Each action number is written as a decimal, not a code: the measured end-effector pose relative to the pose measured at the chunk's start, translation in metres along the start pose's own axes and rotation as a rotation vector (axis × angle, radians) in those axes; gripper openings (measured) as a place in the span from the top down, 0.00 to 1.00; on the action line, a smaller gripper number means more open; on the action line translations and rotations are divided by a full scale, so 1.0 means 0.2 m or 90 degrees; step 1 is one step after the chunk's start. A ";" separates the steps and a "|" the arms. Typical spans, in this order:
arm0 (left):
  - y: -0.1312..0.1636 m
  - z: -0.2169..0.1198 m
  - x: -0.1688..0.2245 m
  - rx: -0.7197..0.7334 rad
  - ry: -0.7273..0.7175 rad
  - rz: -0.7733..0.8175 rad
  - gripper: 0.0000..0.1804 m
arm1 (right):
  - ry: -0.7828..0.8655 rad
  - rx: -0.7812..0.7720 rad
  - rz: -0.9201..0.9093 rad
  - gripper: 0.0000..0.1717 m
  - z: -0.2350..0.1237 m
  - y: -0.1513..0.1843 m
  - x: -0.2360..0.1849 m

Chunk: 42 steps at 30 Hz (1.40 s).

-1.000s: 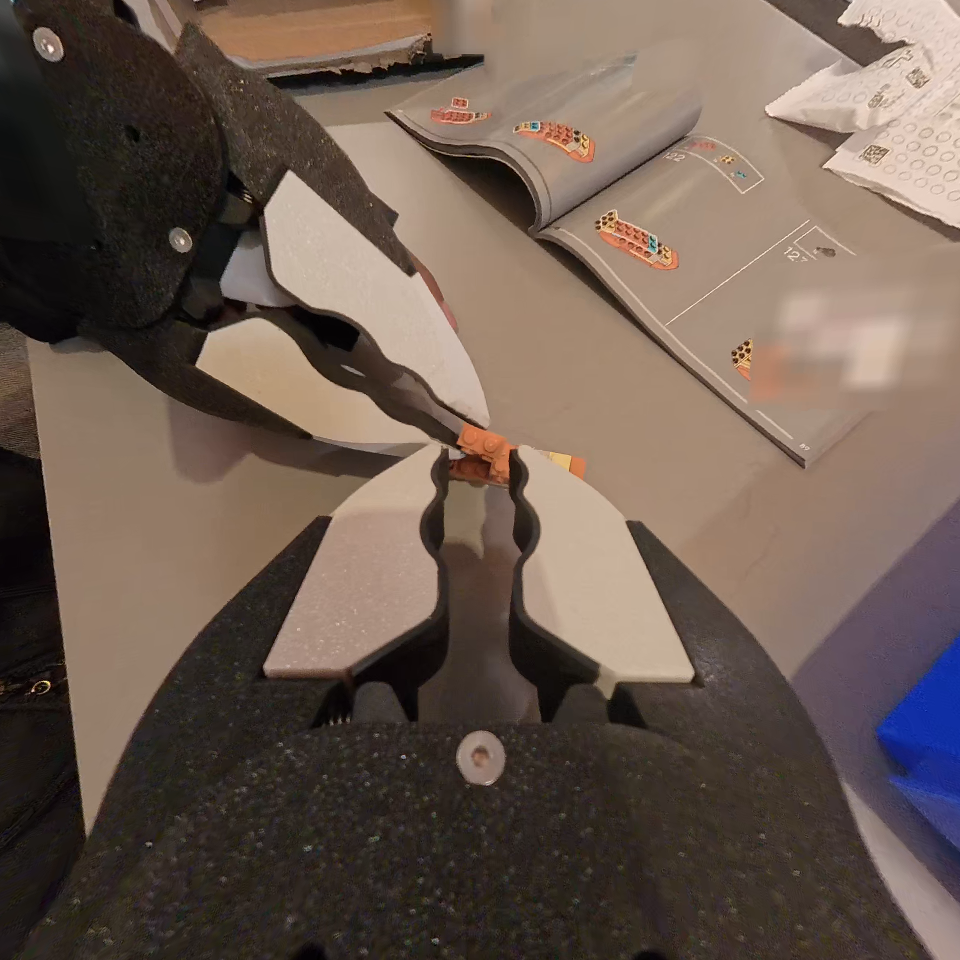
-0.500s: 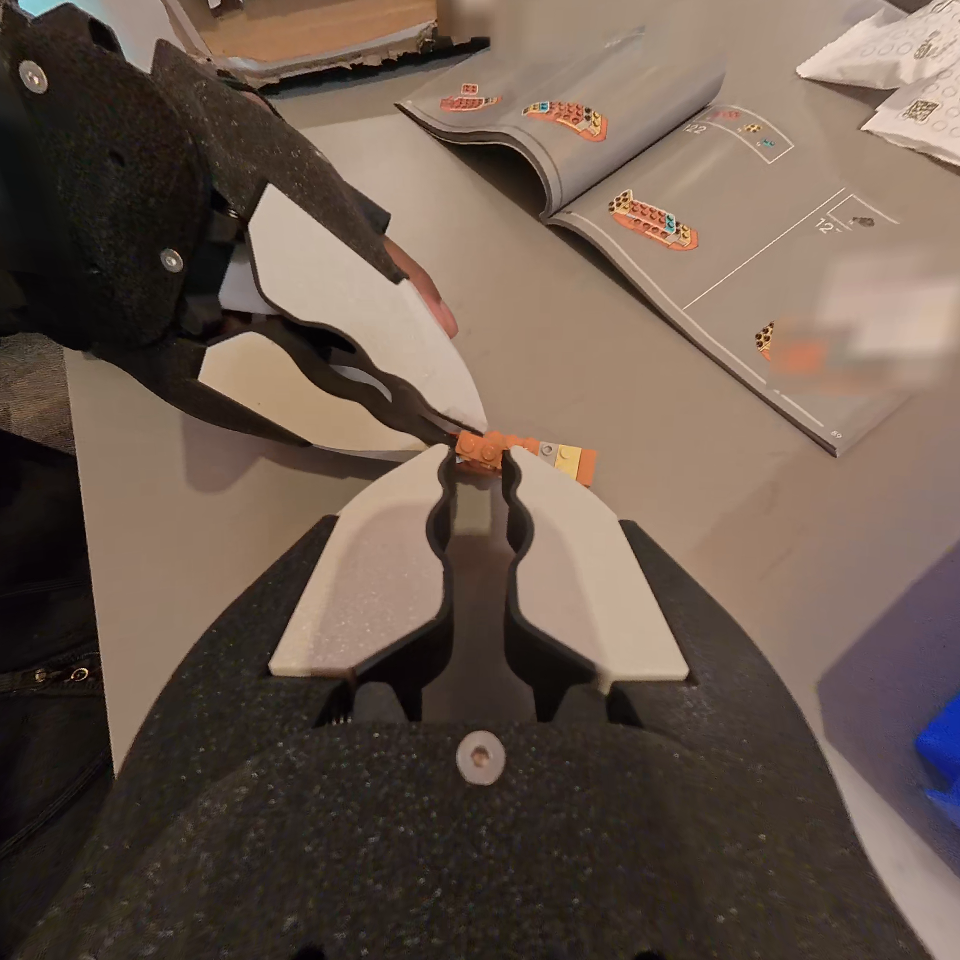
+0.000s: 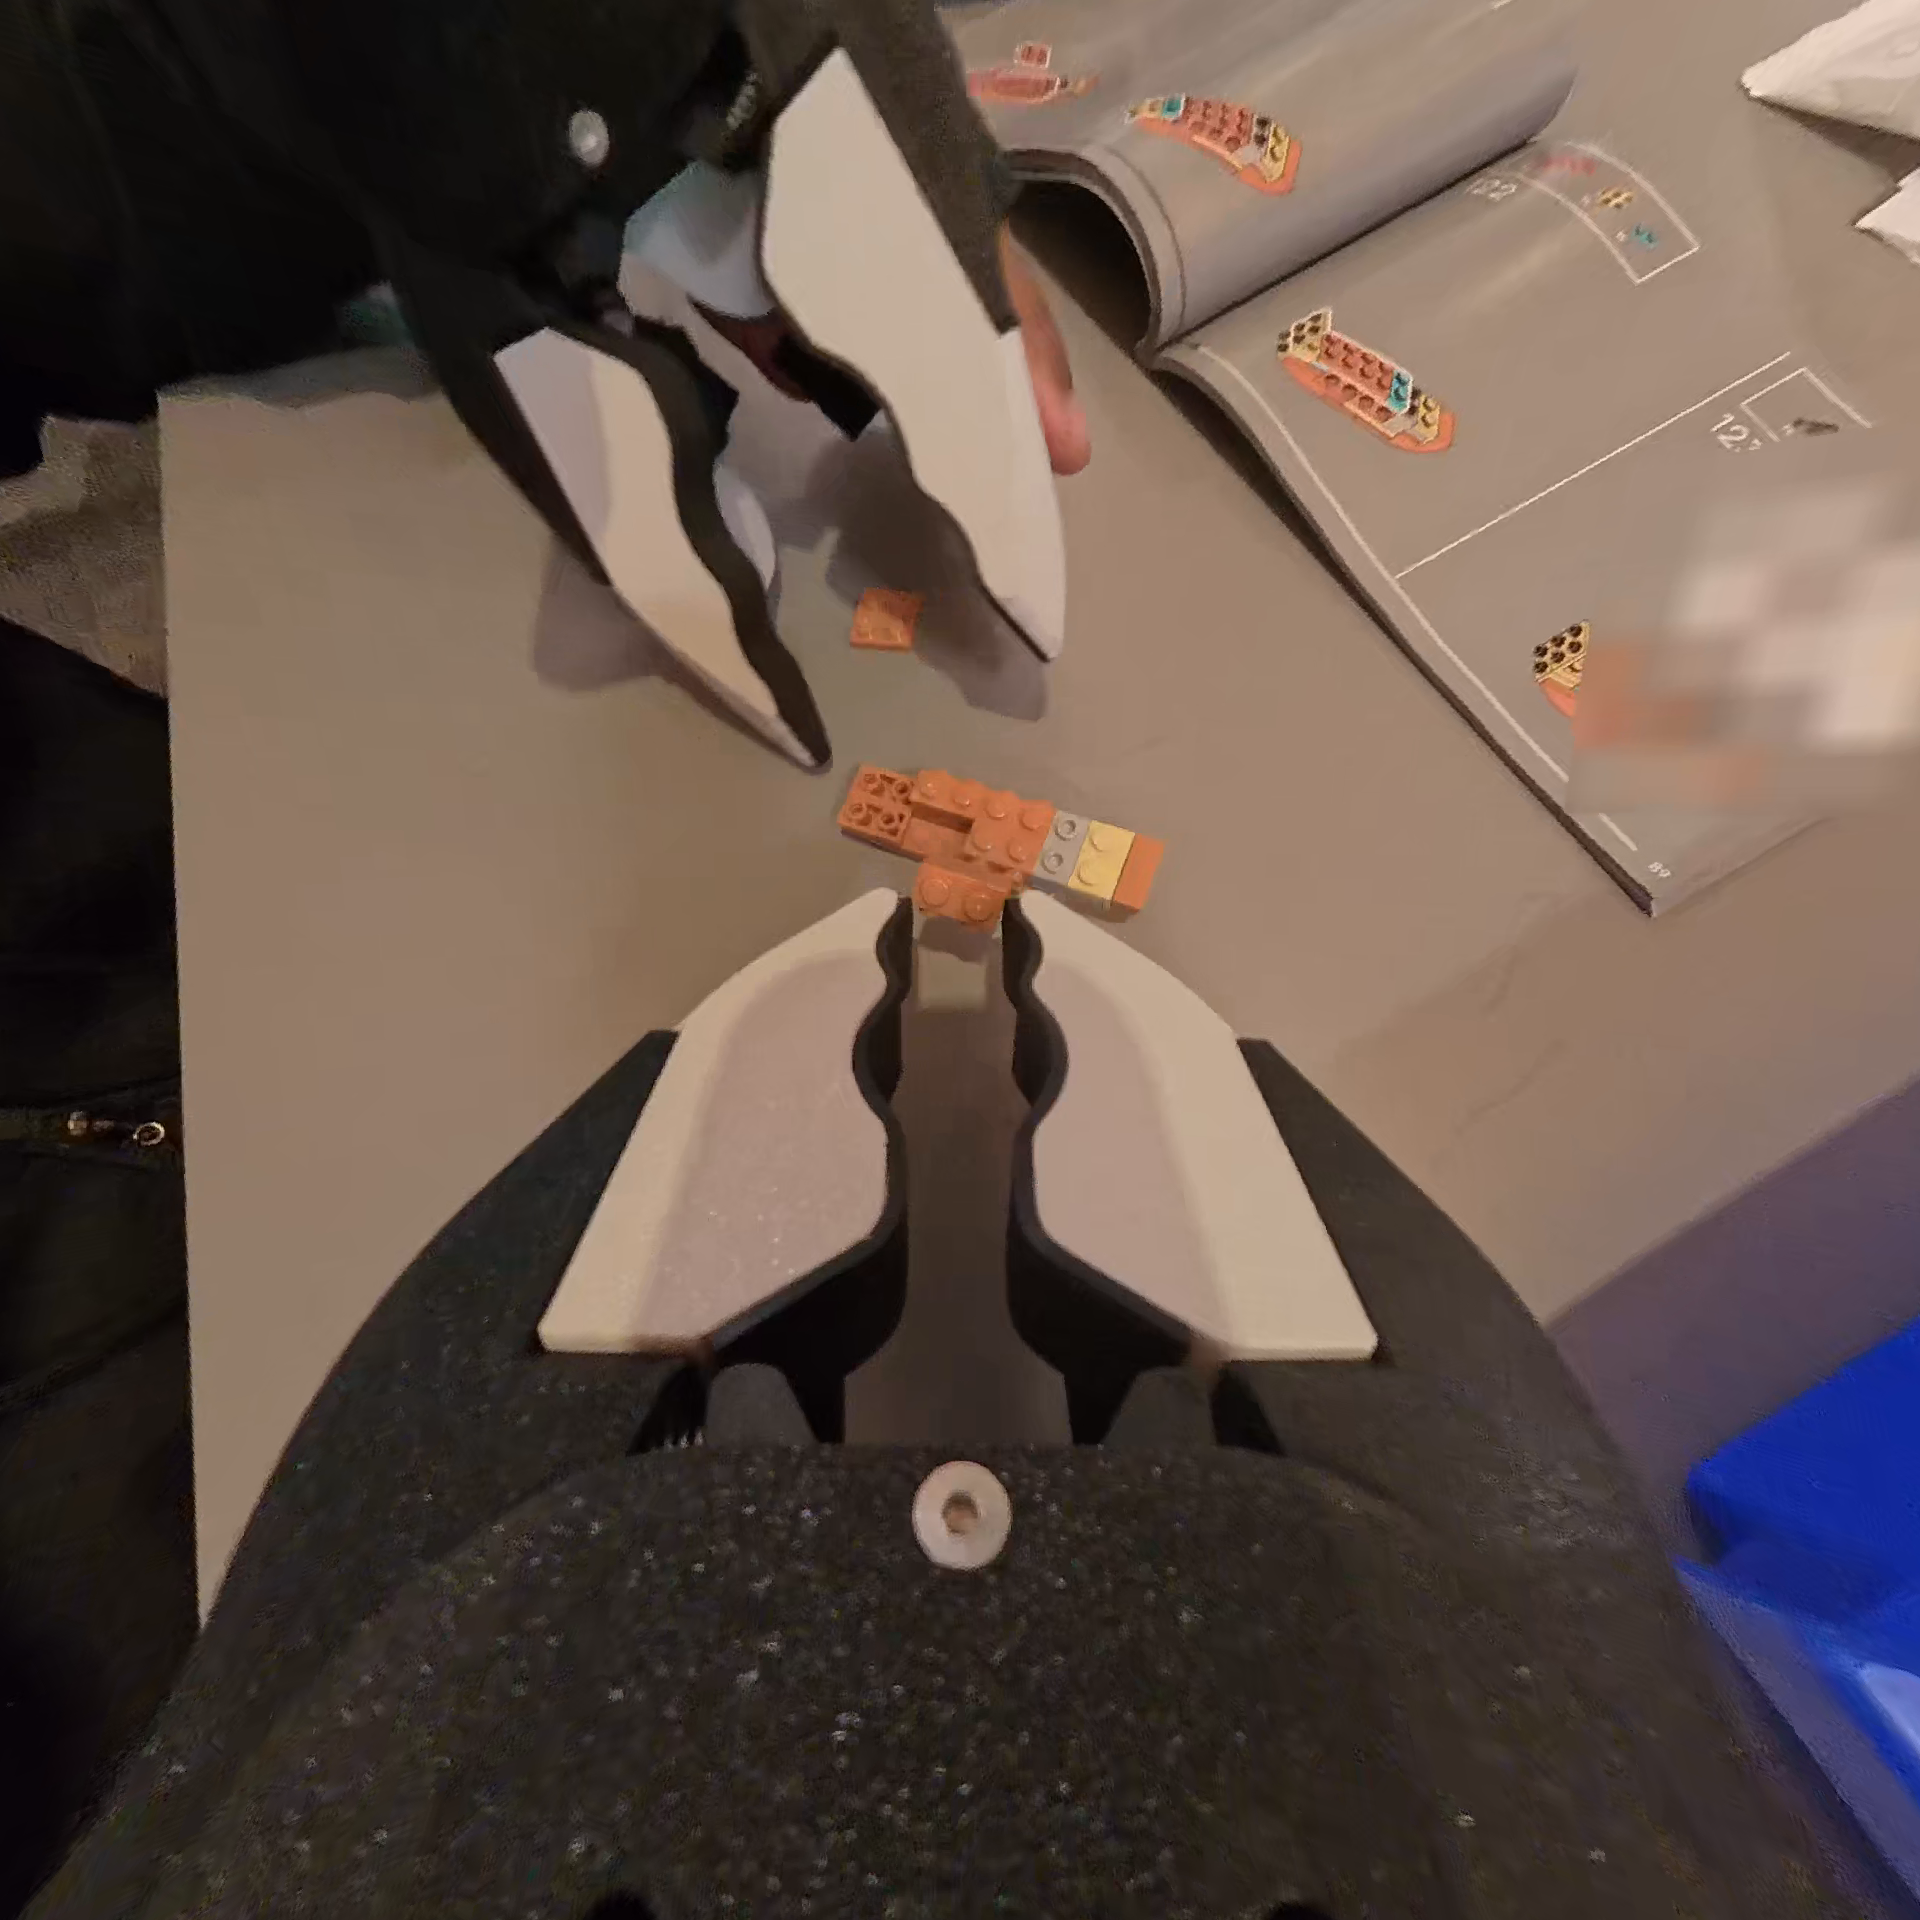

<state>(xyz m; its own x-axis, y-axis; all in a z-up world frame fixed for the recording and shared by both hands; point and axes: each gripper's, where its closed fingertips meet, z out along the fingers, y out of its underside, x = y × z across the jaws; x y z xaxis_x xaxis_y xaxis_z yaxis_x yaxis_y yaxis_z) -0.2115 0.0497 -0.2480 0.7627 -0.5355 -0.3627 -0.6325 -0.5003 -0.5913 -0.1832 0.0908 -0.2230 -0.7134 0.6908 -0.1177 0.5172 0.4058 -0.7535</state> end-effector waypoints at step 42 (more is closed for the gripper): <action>-0.05 0.17 -0.06 -0.102 0.369 0.496 0.89 | -0.116 -0.052 -0.114 0.90 -0.07 0.13 -0.11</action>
<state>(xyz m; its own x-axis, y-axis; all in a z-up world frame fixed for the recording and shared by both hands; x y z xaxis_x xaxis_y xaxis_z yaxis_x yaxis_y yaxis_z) -0.2091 0.0842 -0.2623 -0.0330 -0.9841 -0.1746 -0.9735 0.0712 -0.2174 -0.1480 0.0948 -0.2298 -0.8667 0.4873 -0.1066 0.4058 0.5645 -0.7188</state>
